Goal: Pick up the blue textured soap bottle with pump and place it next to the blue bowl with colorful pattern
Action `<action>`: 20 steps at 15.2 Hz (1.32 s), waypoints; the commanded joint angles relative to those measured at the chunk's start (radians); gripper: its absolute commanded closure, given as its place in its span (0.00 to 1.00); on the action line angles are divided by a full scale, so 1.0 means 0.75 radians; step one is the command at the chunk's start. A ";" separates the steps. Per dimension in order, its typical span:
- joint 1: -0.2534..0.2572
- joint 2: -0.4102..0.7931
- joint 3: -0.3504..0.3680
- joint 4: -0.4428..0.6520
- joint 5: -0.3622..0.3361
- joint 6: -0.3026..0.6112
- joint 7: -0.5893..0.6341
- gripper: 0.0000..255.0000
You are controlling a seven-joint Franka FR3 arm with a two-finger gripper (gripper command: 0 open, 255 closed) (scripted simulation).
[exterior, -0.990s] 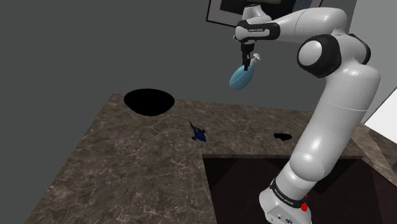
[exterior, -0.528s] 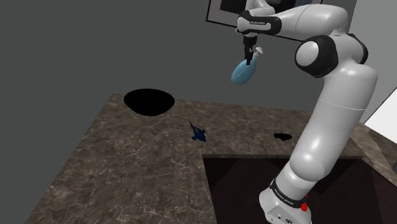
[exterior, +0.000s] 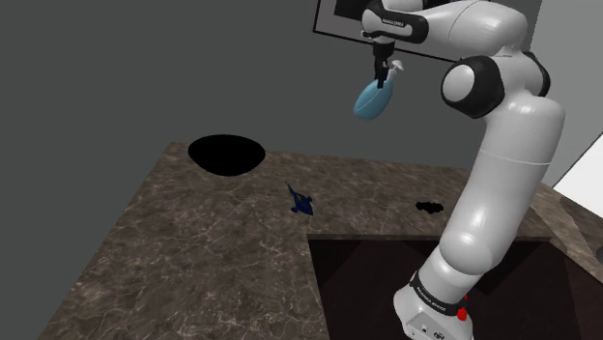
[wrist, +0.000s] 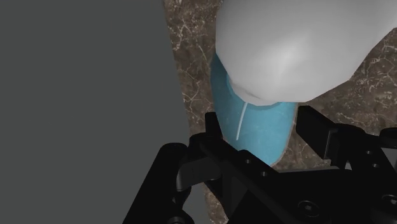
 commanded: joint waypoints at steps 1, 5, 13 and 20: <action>-0.008 0.025 -0.002 0.070 0.012 -0.042 -0.020 1.00; 0.000 0.057 0.004 0.136 0.020 -0.083 -0.012 1.00; 0.120 0.137 0.070 0.086 0.000 -0.026 0.203 1.00; 0.202 0.289 0.119 0.166 0.012 -0.013 0.357 1.00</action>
